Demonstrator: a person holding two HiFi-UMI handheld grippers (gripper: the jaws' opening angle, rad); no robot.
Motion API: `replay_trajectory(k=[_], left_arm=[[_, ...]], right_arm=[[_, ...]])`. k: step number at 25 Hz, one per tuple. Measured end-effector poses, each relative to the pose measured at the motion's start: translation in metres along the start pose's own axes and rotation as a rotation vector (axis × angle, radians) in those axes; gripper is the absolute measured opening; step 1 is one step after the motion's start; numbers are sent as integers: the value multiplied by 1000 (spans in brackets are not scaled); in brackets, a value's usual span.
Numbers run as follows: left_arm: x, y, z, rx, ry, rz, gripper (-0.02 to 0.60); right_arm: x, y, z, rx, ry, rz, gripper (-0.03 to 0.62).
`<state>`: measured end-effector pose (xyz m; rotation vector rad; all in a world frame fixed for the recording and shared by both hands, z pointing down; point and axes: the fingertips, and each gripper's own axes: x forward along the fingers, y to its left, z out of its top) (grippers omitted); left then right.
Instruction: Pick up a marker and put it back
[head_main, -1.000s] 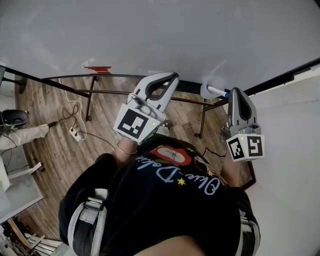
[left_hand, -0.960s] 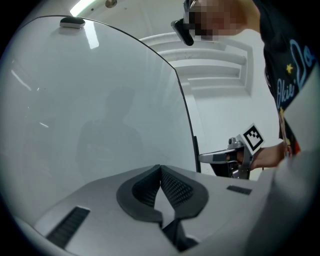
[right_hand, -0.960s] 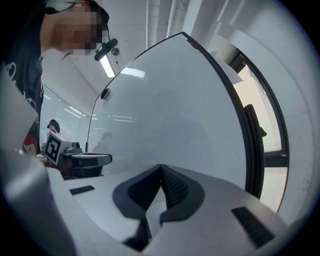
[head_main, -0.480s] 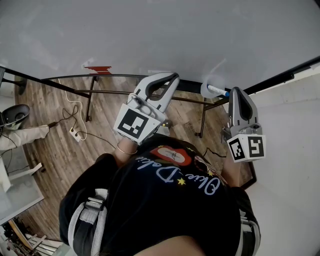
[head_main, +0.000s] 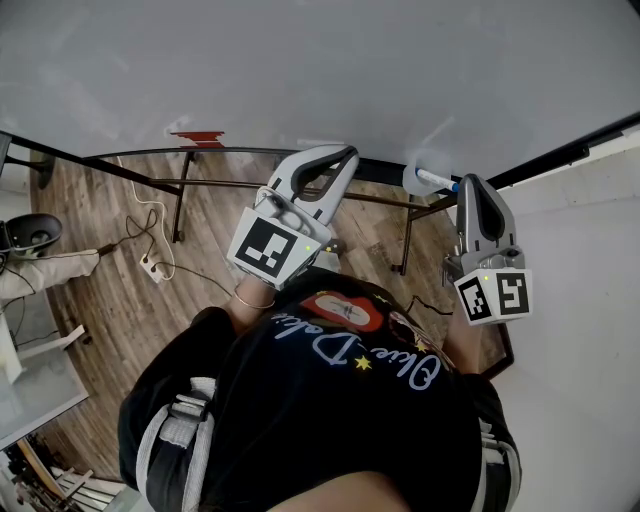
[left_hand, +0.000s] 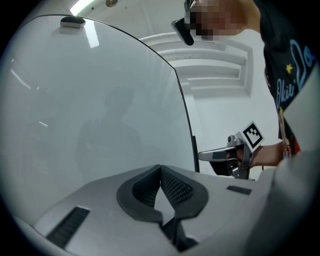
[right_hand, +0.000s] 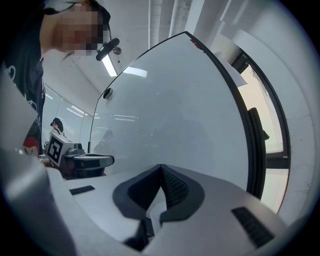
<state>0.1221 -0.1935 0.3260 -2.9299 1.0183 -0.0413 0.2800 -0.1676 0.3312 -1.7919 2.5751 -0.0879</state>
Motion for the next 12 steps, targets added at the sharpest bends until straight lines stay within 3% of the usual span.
replay_trajectory(k=[12], left_arm=[[-2,-5,3,8,-4,-8,3]], right_arm=[[-5,3,2,-6,-3,5,0]])
